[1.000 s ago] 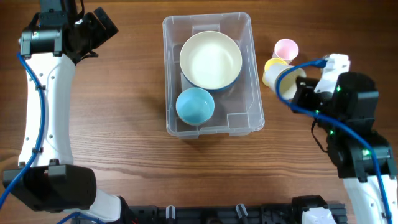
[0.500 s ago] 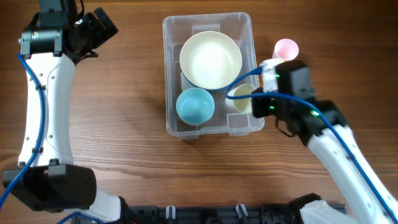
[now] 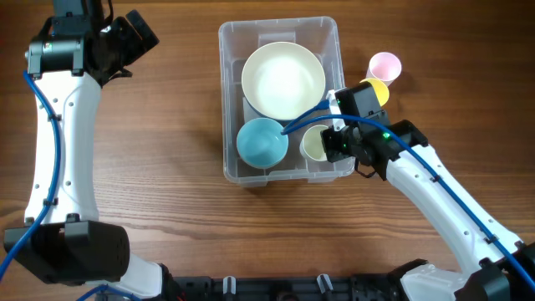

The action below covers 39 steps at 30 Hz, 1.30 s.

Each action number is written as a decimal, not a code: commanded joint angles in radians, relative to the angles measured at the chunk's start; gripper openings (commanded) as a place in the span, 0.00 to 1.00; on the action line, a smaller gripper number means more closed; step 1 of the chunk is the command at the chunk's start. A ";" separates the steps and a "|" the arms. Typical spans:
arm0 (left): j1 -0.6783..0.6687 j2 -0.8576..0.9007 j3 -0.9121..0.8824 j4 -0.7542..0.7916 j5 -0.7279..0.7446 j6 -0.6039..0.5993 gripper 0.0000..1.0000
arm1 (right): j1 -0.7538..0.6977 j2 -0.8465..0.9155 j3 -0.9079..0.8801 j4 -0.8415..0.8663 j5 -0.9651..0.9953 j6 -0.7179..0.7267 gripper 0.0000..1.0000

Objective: Pack container
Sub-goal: 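Carry the white cup into the bin beside the bowls and release, then move the right gripper to the yellow cup and grasp its rim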

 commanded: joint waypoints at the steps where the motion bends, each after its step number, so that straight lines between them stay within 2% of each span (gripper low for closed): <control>1: 0.005 -0.022 0.011 0.000 0.011 -0.010 1.00 | 0.005 0.003 0.005 0.007 0.016 -0.021 0.08; 3: 0.005 -0.022 0.011 0.000 0.011 -0.010 1.00 | 0.005 0.003 0.005 0.013 0.005 -0.020 0.15; 5: 0.005 -0.022 0.011 0.000 0.011 -0.010 1.00 | 0.005 0.003 0.005 0.024 -0.006 -0.019 0.27; 7: 0.005 -0.022 0.011 0.000 0.011 -0.010 1.00 | 0.005 0.002 0.005 0.029 -0.006 -0.019 0.30; 18: 0.005 -0.022 0.011 0.000 0.011 -0.010 1.00 | 0.005 -0.037 0.058 0.068 0.002 0.005 0.31; 24: 0.005 -0.022 0.011 0.000 0.011 -0.010 1.00 | -0.015 -0.068 0.149 0.061 0.135 0.053 0.34; 29: 0.005 -0.022 0.011 0.000 0.011 -0.010 1.00 | -0.107 -0.068 0.164 0.060 0.251 0.140 0.36; 39: 0.005 -0.022 0.011 0.000 0.011 -0.010 1.00 | -0.302 0.011 0.160 0.069 0.202 0.198 0.37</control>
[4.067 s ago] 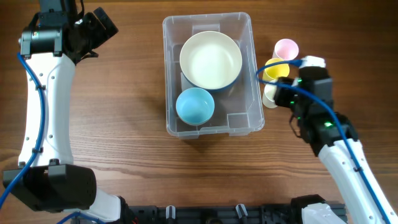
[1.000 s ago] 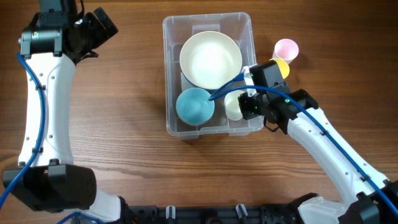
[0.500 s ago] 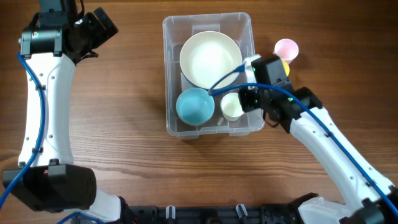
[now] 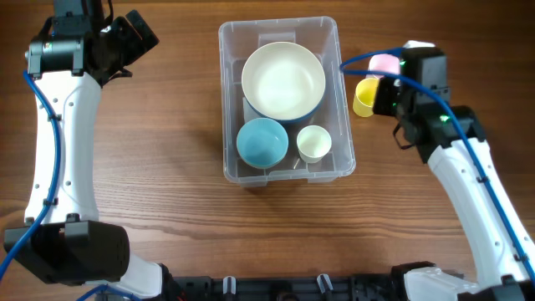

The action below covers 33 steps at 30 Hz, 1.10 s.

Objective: Pack container
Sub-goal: 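Move the right gripper to the yellow cup and grasp its rim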

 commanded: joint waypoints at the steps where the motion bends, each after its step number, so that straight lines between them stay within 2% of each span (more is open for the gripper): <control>1: 0.005 -0.022 0.011 0.000 0.011 -0.010 1.00 | -0.047 0.073 0.010 0.011 -0.018 0.035 0.37; 20: 0.005 -0.022 0.011 0.000 0.011 -0.010 1.00 | -0.099 0.446 0.010 0.186 -0.034 0.083 0.39; 21: 0.005 -0.022 0.011 0.000 0.011 -0.010 1.00 | -0.099 0.450 0.010 0.186 -0.034 0.084 0.37; 25: 0.005 -0.022 0.011 0.000 0.011 -0.010 1.00 | -0.099 0.445 0.010 0.183 -0.034 0.083 0.04; 33: 0.005 -0.022 0.011 0.000 0.011 -0.010 1.00 | -0.099 0.328 0.011 0.067 -0.035 0.083 0.04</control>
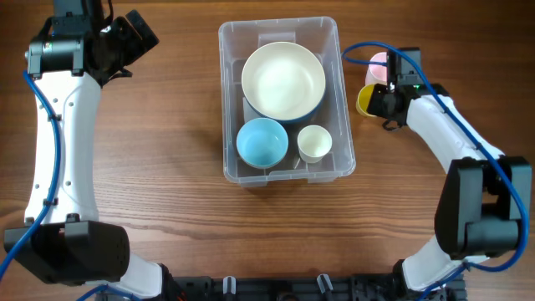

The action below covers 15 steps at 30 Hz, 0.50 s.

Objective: Pack container
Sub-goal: 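Move the right gripper to the yellow cup and grasp its rim, then carry the yellow cup into the bin onto the white cup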

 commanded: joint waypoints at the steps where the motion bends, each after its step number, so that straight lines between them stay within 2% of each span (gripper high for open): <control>1: 0.005 -0.022 0.011 0.000 0.011 -0.010 1.00 | -0.003 -0.118 0.009 -0.060 -0.002 0.004 0.04; 10: 0.005 -0.022 0.011 0.000 0.011 -0.010 1.00 | 0.058 -0.534 0.009 -0.172 -0.180 -0.029 0.04; 15: 0.005 -0.022 0.011 0.000 0.011 -0.010 1.00 | 0.145 -0.678 0.009 -0.204 -0.208 -0.076 0.04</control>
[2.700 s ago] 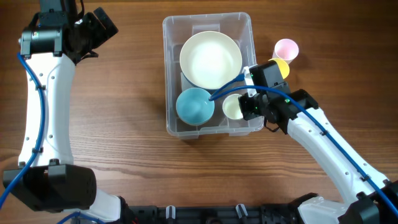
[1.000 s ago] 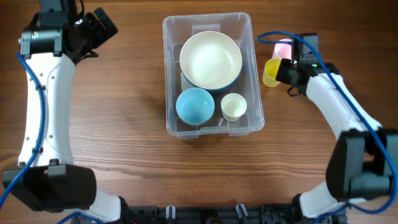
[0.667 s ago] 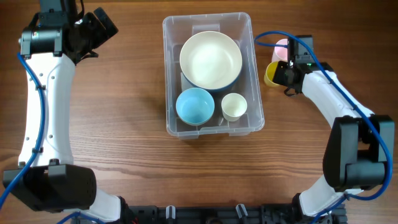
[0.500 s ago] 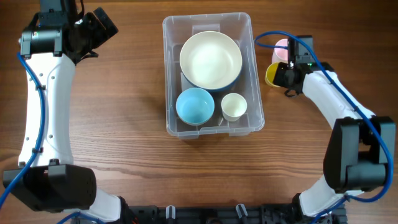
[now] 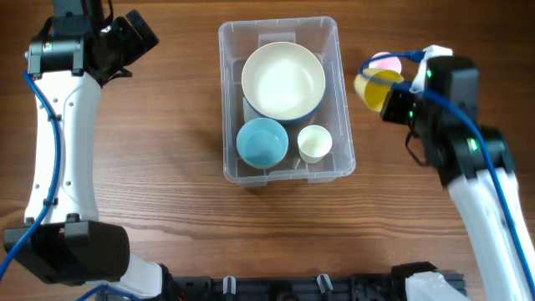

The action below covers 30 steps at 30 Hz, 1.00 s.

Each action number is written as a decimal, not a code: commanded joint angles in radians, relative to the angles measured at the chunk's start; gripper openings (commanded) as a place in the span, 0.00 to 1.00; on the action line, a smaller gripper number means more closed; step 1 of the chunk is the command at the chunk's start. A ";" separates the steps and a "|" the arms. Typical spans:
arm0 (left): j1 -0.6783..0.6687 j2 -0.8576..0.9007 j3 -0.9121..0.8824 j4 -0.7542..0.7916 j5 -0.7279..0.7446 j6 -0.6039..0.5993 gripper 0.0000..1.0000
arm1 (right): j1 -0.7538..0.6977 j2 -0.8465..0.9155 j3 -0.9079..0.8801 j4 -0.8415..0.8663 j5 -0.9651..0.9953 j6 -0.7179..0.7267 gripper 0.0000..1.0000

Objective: Pack container
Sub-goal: 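Carry the yellow cup into the bin onto the white cup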

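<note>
A clear plastic container (image 5: pixel 224 100) sits mid-table, holding a large cream bowl (image 5: pixel 283 81), a blue bowl (image 5: pixel 262 142) and a small cream cup (image 5: pixel 314 143). To the right of it my right gripper (image 5: pixel 387 96) is shut on a yellow cup (image 5: pixel 374 86), which looks raised off the table and tilted. A pink cup (image 5: pixel 384 60) stands just behind the yellow one, partly covered by it. My left gripper (image 5: pixel 135 35) hangs at the far left, away from everything; its jaws are too dark to read.
The wooden table (image 5: pixel 167 192) carries nothing else. The right arm (image 5: pixel 481 180) runs along the right side, and the left arm (image 5: pixel 58 125) runs along the left edge.
The right gripper was low at the yellow cup on the table. Now the cup looks bigger and tilted, up in the gripper, and the wrist has shifted right. The left arm has not moved.
The right gripper was first at the container's front right corner, over the small cream cup. Then it was outside, beside the yellow cup, with the cream cup left in the container. After that it was down at the yellow cup, and now holds it raised.
</note>
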 commanded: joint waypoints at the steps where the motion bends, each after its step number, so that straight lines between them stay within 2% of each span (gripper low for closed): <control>1: 0.005 -0.022 0.011 0.000 0.011 -0.010 1.00 | 0.076 -0.081 0.008 -0.035 -0.058 -0.047 0.05; 6: 0.005 -0.022 0.011 0.000 0.011 -0.010 1.00 | 0.166 -0.073 0.008 -0.113 -0.058 -0.045 0.05; 12: 0.005 -0.022 0.011 0.000 0.011 -0.010 1.00 | 0.235 0.037 0.003 -0.153 -0.057 -0.047 0.04; 20: 0.005 -0.022 0.011 0.000 0.011 -0.010 1.00 | 0.273 0.195 0.003 -0.160 -0.058 -0.042 0.04; 30: 0.005 -0.022 0.011 0.000 0.011 -0.010 1.00 | 0.275 0.222 0.003 -0.169 -0.058 -0.034 0.04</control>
